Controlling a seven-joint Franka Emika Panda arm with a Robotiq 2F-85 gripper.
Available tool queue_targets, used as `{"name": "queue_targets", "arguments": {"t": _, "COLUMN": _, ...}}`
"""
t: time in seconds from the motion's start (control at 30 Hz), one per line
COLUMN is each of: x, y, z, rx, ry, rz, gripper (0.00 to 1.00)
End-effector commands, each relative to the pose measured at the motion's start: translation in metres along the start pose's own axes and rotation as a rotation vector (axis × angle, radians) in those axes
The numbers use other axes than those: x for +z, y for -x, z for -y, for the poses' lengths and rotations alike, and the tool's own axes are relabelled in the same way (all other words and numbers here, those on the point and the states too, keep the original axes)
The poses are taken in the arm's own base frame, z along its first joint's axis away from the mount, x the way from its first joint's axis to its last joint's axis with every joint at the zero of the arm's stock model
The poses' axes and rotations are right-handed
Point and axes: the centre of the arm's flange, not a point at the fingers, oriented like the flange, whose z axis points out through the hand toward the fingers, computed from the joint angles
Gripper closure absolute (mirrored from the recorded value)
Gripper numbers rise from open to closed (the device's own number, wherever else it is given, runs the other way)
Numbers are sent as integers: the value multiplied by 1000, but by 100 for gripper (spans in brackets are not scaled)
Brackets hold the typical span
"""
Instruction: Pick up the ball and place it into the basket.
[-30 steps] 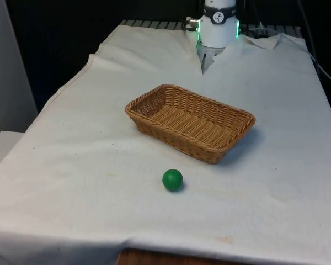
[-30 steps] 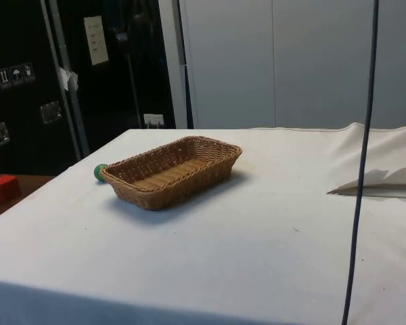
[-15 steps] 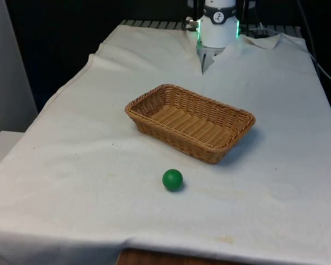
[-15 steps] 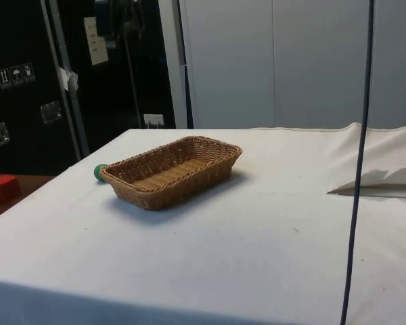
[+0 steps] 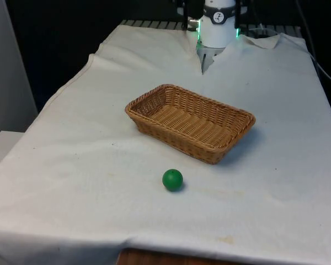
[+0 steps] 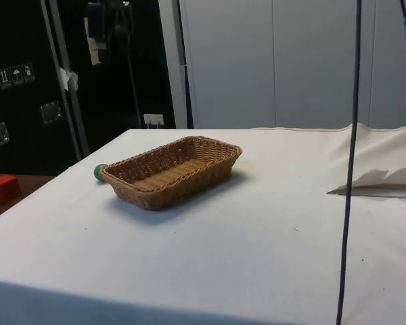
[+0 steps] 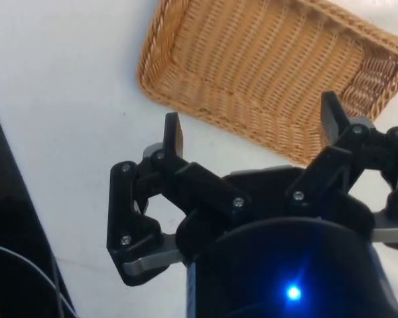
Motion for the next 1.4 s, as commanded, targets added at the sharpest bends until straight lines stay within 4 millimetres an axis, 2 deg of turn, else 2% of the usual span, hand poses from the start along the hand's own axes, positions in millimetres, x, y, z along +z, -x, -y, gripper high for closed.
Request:
{"name": "queue_targets", "arguments": {"t": 0.0, "x": 2, "y": -5, "z": -3, "rx": -4, "ry": -16, "rz": -4, "gripper": 0}}
{"name": "queue_targets", "arguments": {"t": 0.13, "x": 4, "y": -9, "z": -7, "rx": -3, "ry": -14, "rz": -12, "gripper": 0}}
{"name": "queue_targets", "arguments": {"t": 0.4, "x": 27, "y": -26, "z": -27, "rx": -1, "ry": -34, "rz": -22, "gripper": 0}}
{"name": "queue_targets", "arguments": {"t": 0.43, "x": 25, "y": -25, "z": -26, "rx": 0, "ry": -28, "rz": -20, "gripper": 0}}
{"name": "queue_targets", "arguments": {"t": 0.47, "x": 33, "y": -29, "z": -30, "rx": 2, "ry": -34, "rz": -25, "gripper": 0}}
{"name": "queue_targets", "arguments": {"t": 0.67, "x": 51, "y": -33, "z": -39, "rx": 18, "ry": -22, "rz": -34, "gripper": 0}}
{"name": "queue_targets", "arguments": {"t": 0.7, "x": 49, "y": -32, "z": -38, "rx": 17, "ry": -17, "rz": -31, "gripper": 0}}
{"name": "queue_targets", "arguments": {"t": 0.97, "x": 83, "y": -39, "z": -52, "rx": 40, "ry": 10, "rz": -61, "gripper": 0}}
{"name": "queue_targets", "arguments": {"t": 1.0, "x": 79, "y": -37, "z": -51, "rx": 40, "ry": 14, "rz": -54, "gripper": 0}}
{"name": "queue_targets", "arguments": {"t": 1.23, "x": 108, "y": -42, "z": -61, "rx": 53, "ry": 25, "rz": -82, "gripper": 0}}
{"name": "queue_targets", "arguments": {"t": 1.27, "x": 105, "y": -40, "z": -59, "rx": 51, "ry": 31, "rz": -77, "gripper": 0}}
{"name": "queue_targets", "arguments": {"t": 1.37, "x": 122, "y": -46, "z": -63, "rx": 56, "ry": 28, "rz": -94, "gripper": 0}}
